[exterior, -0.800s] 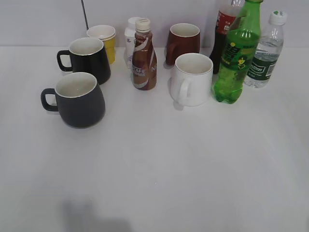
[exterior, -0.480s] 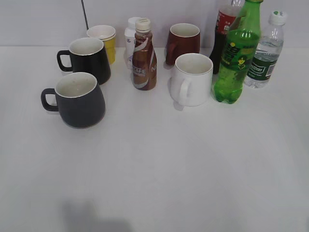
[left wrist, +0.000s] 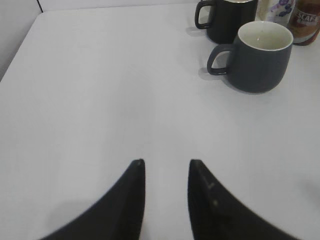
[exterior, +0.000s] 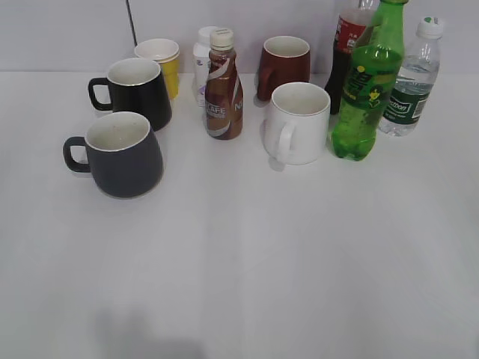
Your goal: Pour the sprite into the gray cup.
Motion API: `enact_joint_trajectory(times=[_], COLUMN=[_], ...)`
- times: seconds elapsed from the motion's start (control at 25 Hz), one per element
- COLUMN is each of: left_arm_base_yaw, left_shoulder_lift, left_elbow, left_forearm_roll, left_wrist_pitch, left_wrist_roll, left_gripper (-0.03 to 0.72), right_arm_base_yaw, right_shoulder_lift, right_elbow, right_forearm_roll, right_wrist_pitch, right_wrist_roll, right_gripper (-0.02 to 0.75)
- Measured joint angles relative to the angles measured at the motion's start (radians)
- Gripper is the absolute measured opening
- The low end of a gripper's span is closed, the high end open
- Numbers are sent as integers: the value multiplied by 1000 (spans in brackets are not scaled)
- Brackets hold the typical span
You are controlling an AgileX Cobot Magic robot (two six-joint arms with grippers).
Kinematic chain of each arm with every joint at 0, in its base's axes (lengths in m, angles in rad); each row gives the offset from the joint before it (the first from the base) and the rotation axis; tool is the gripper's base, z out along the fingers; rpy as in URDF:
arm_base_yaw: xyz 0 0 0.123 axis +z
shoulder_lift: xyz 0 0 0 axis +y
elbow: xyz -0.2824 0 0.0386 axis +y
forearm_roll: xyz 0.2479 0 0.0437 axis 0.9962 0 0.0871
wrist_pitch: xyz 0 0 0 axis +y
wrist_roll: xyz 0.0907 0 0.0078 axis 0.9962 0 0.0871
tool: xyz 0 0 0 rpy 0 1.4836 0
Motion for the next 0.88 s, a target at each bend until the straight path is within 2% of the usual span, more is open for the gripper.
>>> enact_joint_trajectory(times=[0.52, 0.68, 0.88], left_arm_base_yaw=[0, 0, 0], left_shoulder_lift=[0, 46, 212], left_elbow=[-10, -5, 156], left_forearm_roll=[-11, -84, -84], left_wrist_pitch=[-31, -444, -1057], left_wrist_roll=[0, 0, 0], left_gripper=[235, 235, 235], right_arm_base_yaw=[0, 0, 0], right_shoulder_lift=[0, 0, 0], right_elbow=[0, 0, 0], right_forearm_roll=[0, 0, 0], right_wrist_pitch=[0, 0, 0], right_wrist_roll=[0, 0, 0], right_gripper=[589, 589, 589])
